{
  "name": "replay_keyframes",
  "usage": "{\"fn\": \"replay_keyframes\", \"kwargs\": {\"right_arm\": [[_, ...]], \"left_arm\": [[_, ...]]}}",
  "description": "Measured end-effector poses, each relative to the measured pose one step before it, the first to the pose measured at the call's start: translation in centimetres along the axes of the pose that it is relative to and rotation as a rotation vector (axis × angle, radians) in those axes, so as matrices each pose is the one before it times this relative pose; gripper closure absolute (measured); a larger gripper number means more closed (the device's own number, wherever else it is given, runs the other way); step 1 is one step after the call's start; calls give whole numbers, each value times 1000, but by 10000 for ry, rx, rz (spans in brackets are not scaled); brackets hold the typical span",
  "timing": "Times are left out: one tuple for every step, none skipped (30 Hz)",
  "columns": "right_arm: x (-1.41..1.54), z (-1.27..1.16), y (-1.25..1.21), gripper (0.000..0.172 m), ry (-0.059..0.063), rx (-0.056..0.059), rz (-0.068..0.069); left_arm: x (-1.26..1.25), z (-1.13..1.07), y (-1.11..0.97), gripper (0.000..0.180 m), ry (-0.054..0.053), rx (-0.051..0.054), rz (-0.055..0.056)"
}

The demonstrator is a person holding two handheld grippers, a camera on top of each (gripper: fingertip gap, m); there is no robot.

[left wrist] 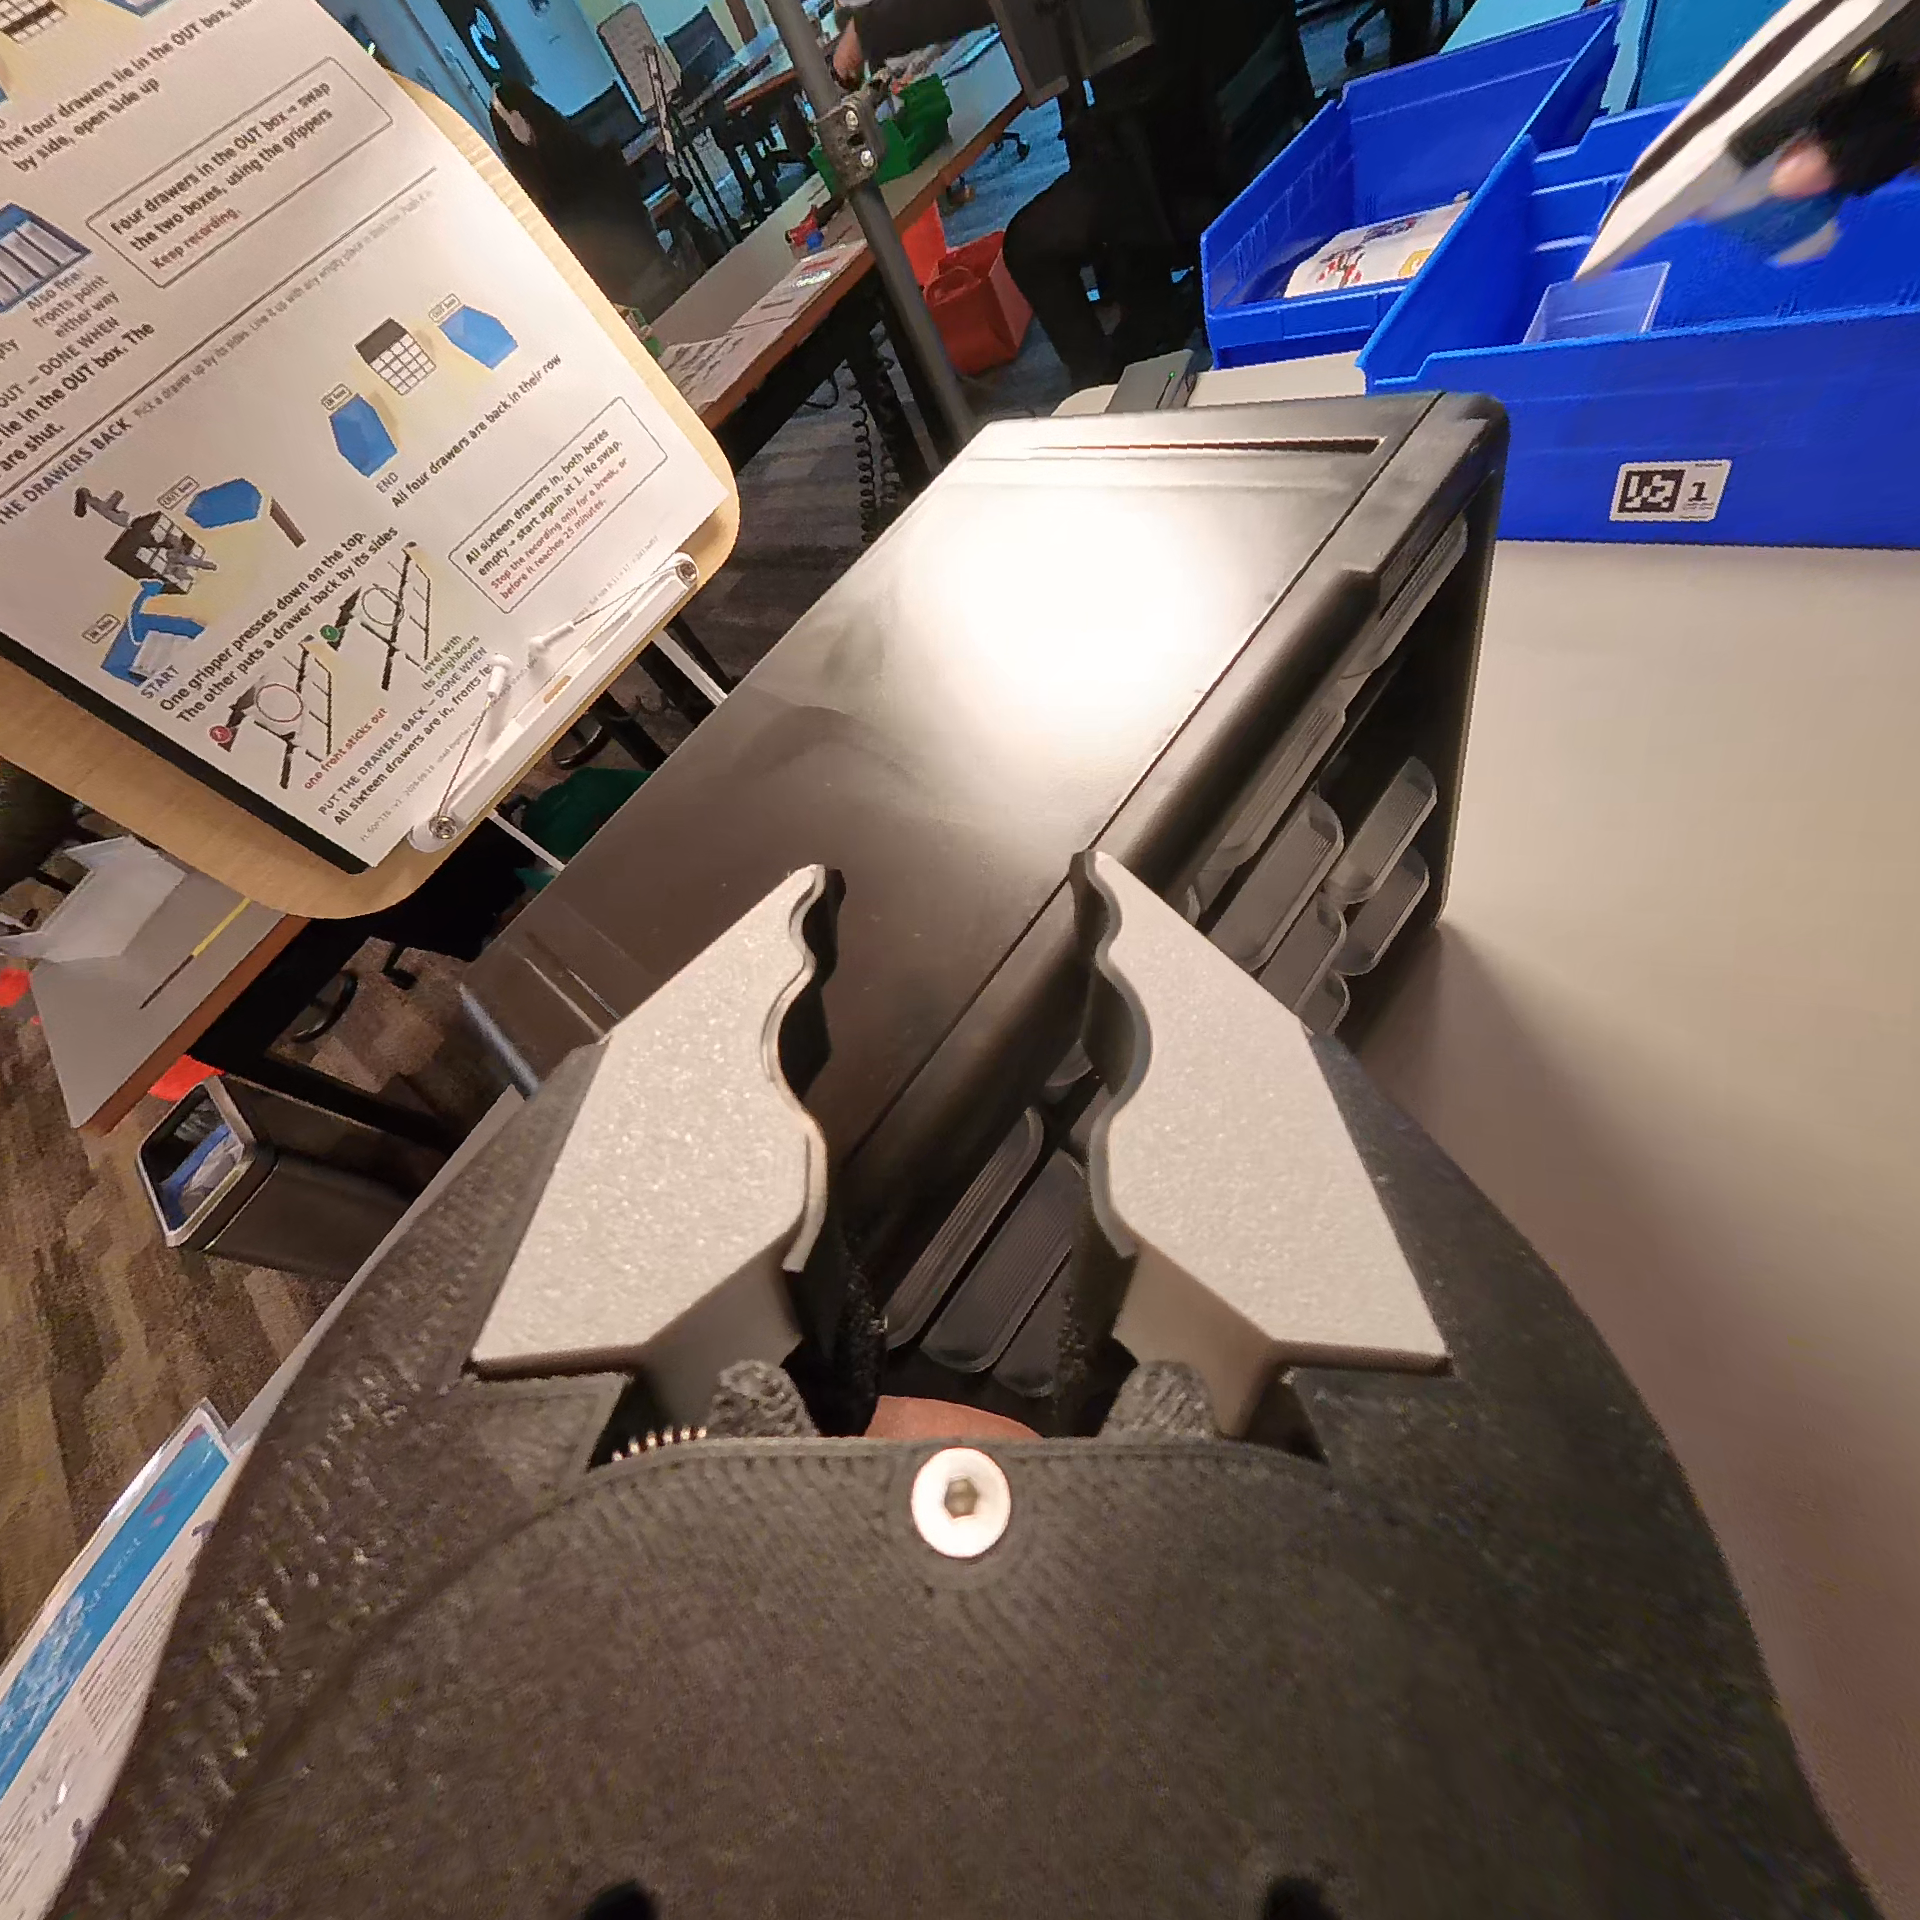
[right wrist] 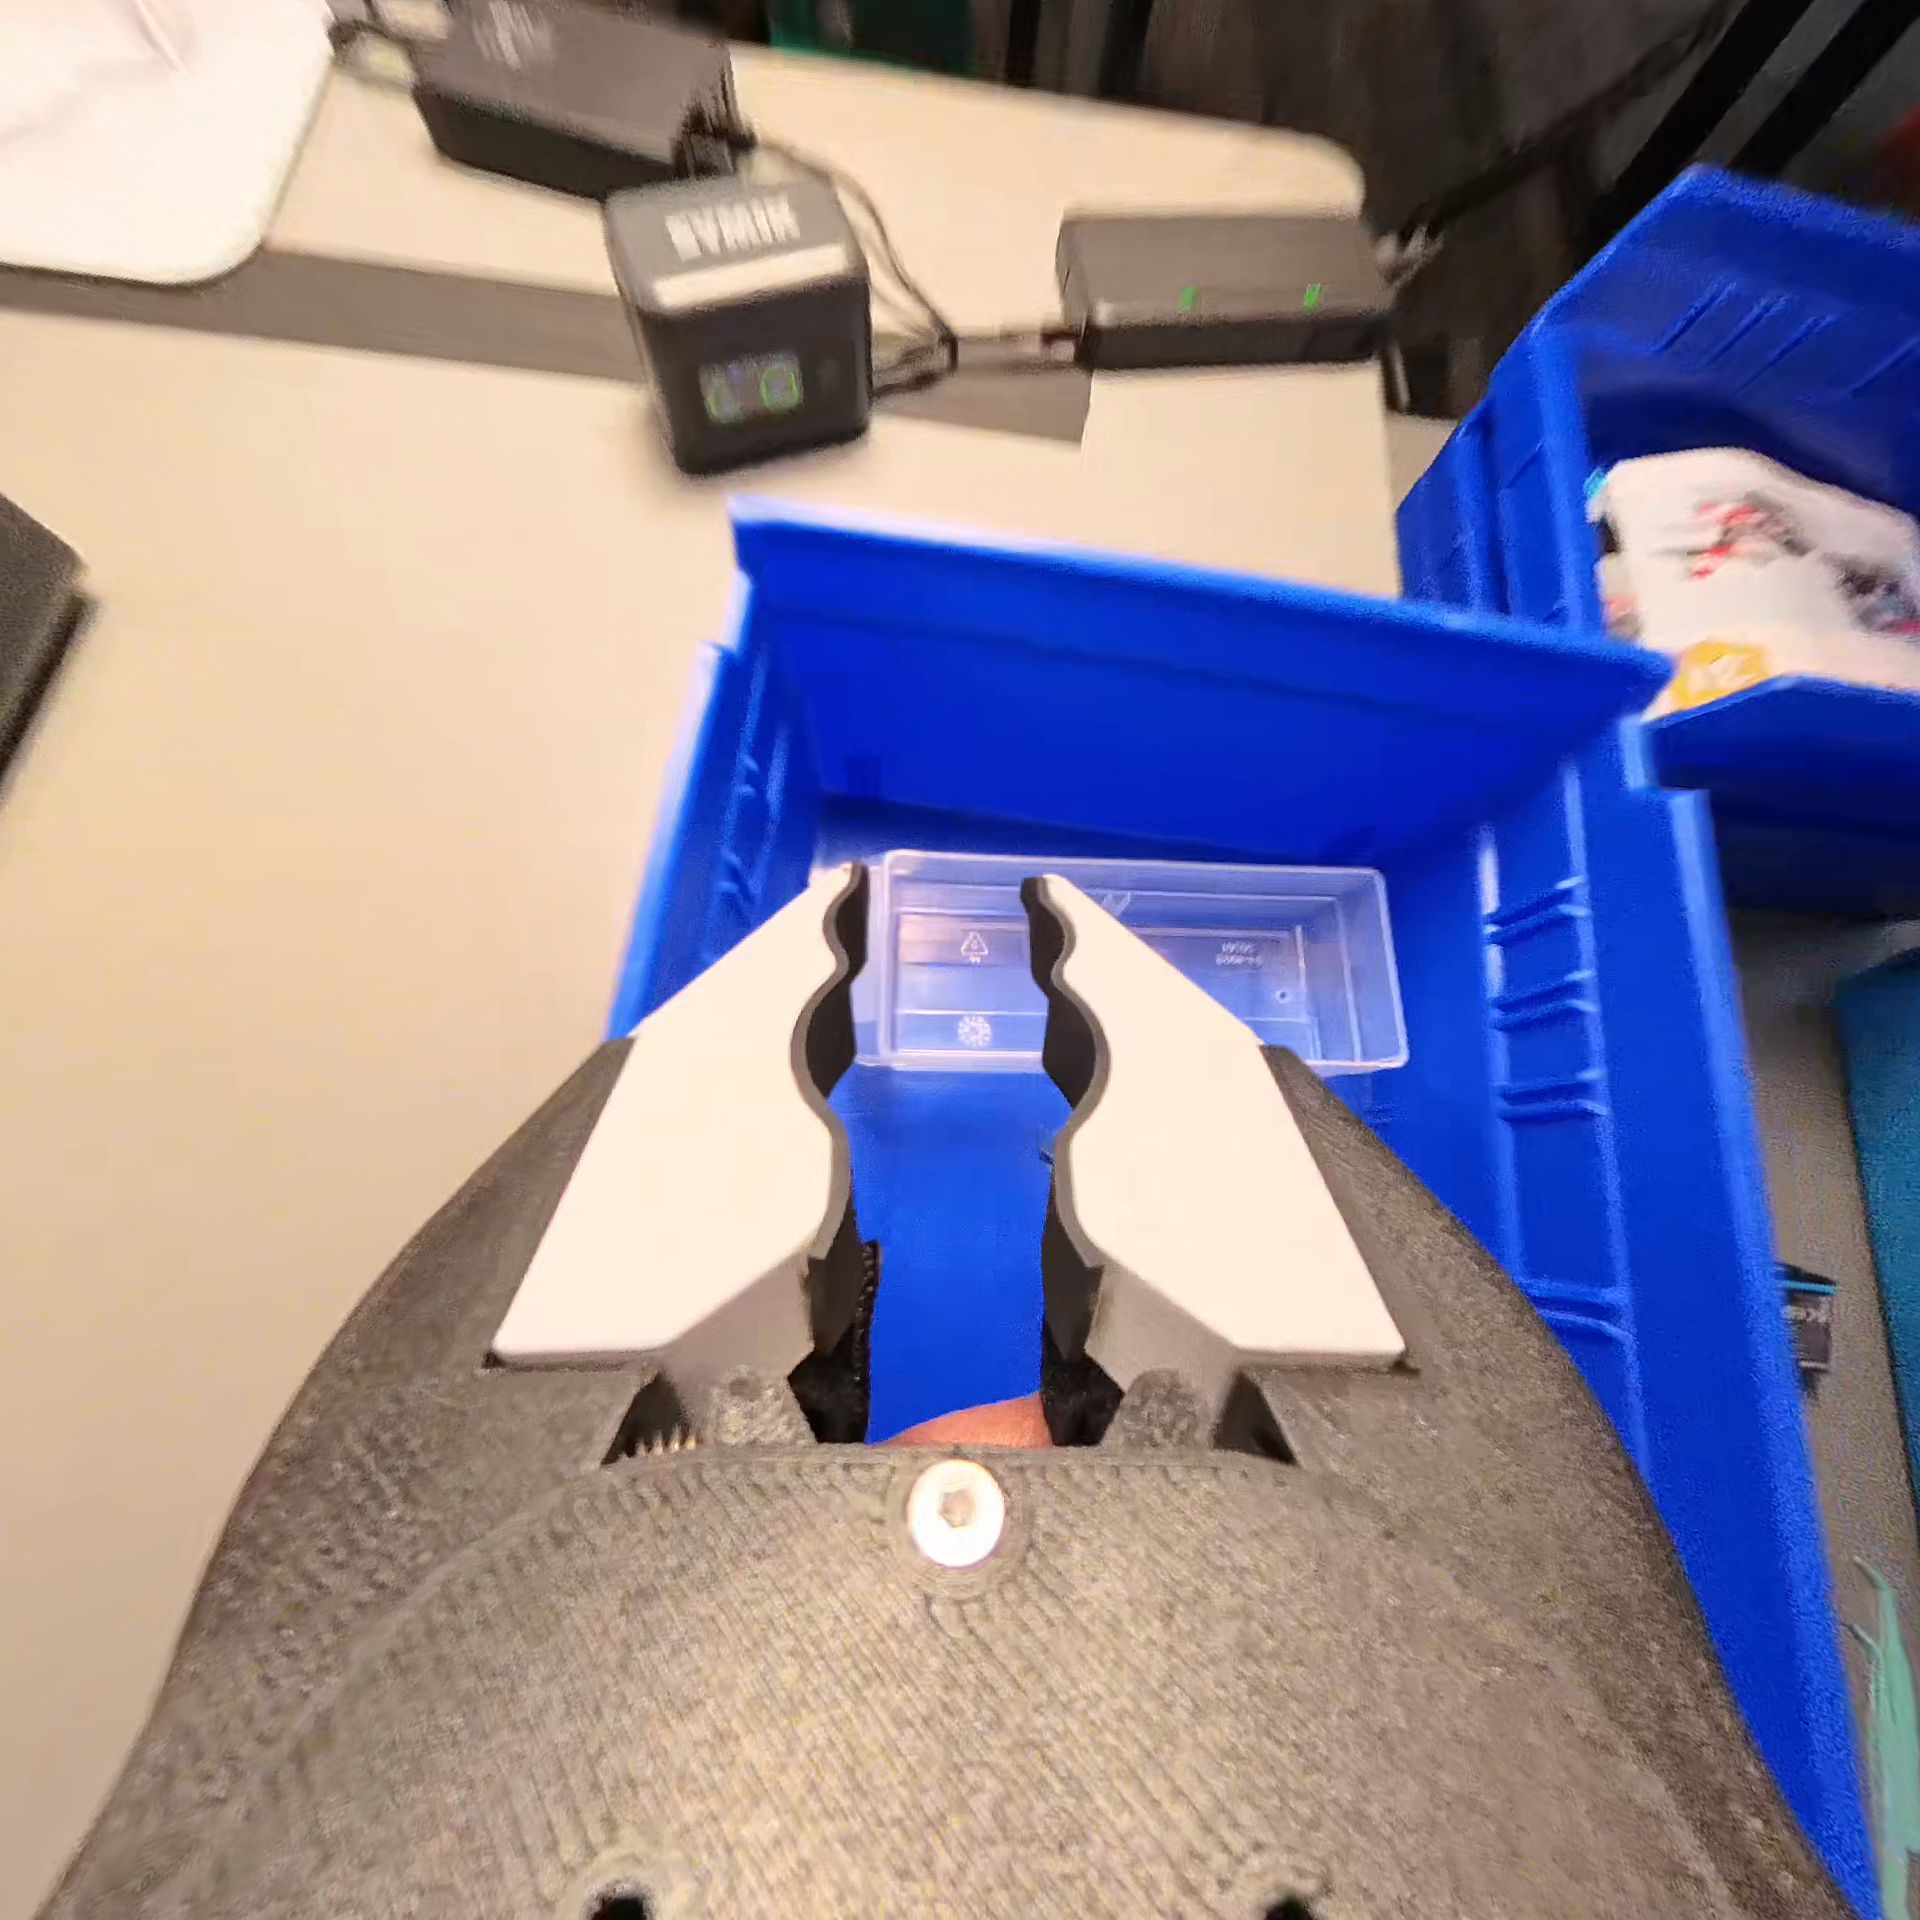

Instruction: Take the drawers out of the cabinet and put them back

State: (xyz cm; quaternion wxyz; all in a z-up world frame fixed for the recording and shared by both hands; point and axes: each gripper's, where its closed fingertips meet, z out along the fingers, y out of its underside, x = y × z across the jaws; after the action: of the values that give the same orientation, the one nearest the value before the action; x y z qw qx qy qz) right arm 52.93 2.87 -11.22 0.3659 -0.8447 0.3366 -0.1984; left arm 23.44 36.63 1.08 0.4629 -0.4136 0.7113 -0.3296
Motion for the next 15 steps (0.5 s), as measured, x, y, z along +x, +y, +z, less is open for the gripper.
{"fn": "replay_keyframes", "kwargs": {"right_arm": [[-455, -1544, -920, 136, -18, 462, -58], [-895, -1607, -985, 136, -115, 518, -107], [-1376, -1542, -994, 136, -234, 541, -68], [-1981, -1329, -893, 137, -436, 523, -43], [-2526, -975, -705, 137, -608, 457, -70], [-2786, -513, -451, 136, -650, 351, -125], [-2970, -43, -251, 133, -709, 289, -223], [-2901, 383, -91, 131, -695, 227, -233], [-2578, 773, 1, 128, -609, 172, -149], [-2250, 1041, 58, 125, -553, 110, -108], [-1802, 1208, 16, 122, -454, 103, -80], [-1161, 1284, -49, 121, -221, 106, -98], [-625, 1291, -45, 121, -29, 70, -142], [-362, 1255, 22, 120, 8, 13, -117], [-154, 1165, 44, 121, 16, -15, 6]], "left_arm": [[12, -55, 23, 134, 56, 2, -23], [13, -93, 33, 133, 89, 7, -37], [-6, -127, 49, 132, 105, 5, -56], [-41, -137, 57, 131, 100, 5, -72], [-74, -152, 68, 131, 81, 4, -83], [-131, -135, 79, 130, 49, 0, -81], [-148, -103, 84, 129, 11, -5, -60], [-167, -75, 128, 128, -26, -33, -34], [-161, -25, 178, 126, -53, -66, -16], [-87, -20, 84, 126, -32, -25, -34], [-24, -26, 30, 126, -11, -3, -46], [-8, -29, 27, 126, -17, -23, -24], [18, -24, 27, 126, -10, -26, -2], [45, -40, 41, 126, -3, -30, 11], [42, -41, 27, 126, 0, -26, 15]]}}
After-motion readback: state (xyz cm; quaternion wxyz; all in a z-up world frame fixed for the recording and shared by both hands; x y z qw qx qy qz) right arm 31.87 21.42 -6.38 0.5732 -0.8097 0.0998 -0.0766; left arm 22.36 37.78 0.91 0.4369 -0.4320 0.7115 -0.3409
